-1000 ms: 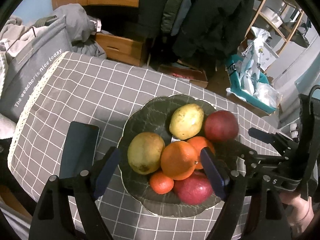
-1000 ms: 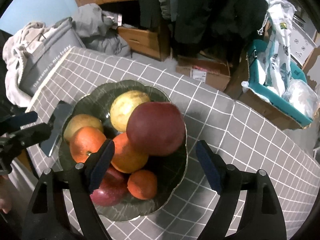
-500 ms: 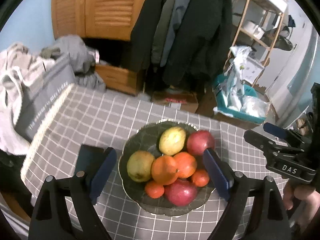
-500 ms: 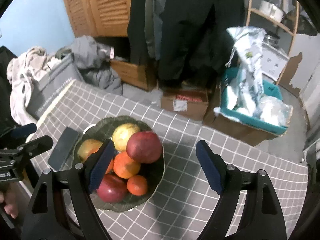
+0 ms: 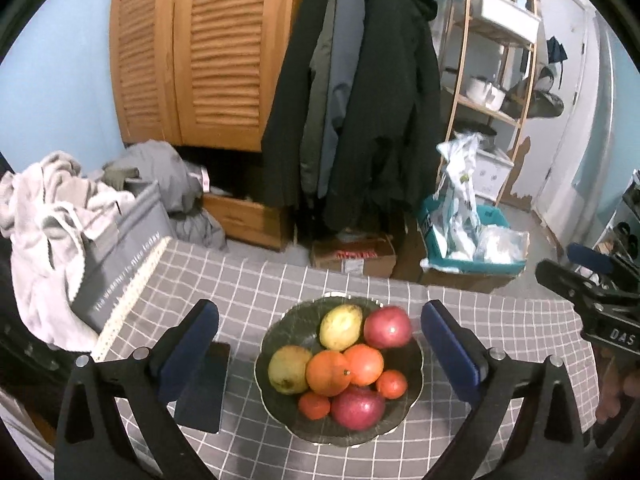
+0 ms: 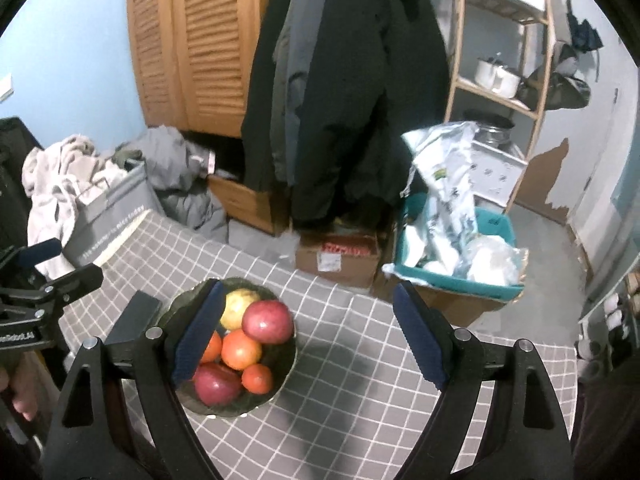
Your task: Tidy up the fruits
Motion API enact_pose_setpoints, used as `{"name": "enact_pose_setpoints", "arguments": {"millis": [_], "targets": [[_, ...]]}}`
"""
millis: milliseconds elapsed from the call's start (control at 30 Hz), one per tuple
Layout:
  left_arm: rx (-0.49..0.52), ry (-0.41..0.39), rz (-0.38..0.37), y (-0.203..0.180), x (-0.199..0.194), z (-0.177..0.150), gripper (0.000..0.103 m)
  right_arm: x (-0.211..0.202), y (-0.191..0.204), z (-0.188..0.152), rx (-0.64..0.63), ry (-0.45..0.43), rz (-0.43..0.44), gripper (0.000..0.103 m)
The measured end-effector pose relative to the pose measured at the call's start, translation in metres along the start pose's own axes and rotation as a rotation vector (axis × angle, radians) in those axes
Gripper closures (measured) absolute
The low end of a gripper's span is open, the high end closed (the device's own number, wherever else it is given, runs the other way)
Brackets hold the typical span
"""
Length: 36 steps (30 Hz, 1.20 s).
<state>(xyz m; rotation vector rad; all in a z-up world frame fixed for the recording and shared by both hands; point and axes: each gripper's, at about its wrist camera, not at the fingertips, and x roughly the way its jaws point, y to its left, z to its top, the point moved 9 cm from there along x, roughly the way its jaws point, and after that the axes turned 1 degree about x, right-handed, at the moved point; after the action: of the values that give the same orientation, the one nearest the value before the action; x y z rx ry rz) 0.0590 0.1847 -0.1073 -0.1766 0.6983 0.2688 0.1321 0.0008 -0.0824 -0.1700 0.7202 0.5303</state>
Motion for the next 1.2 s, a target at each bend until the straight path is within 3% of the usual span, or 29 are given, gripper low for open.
{"name": "enact_pose_setpoints", "arguments": {"millis": [267, 567, 800, 1200], "targets": [[0.029, -0.101, 0.03, -0.015, -0.035, 0.02, 0.001, -0.043, -0.016, 0.007, 0.0, -0.095, -0.053, 0.018], [0.053, -0.174, 0.014, -0.031, -0.065, 0.032, 0.001, -0.072, -0.019, 0.006, -0.067, -0.162, -0.113, 0.018], [0.054, -0.203, 0.013, -0.037, -0.076, 0.037, 0.001, -0.088, -0.022, 0.007, -0.08, -0.208, -0.13, 0.018], [0.088, -0.221, 0.01, -0.052, -0.082, 0.039, 0.001, -0.09, -0.036, 0.005, -0.041, -0.198, -0.133, 0.018]]}}
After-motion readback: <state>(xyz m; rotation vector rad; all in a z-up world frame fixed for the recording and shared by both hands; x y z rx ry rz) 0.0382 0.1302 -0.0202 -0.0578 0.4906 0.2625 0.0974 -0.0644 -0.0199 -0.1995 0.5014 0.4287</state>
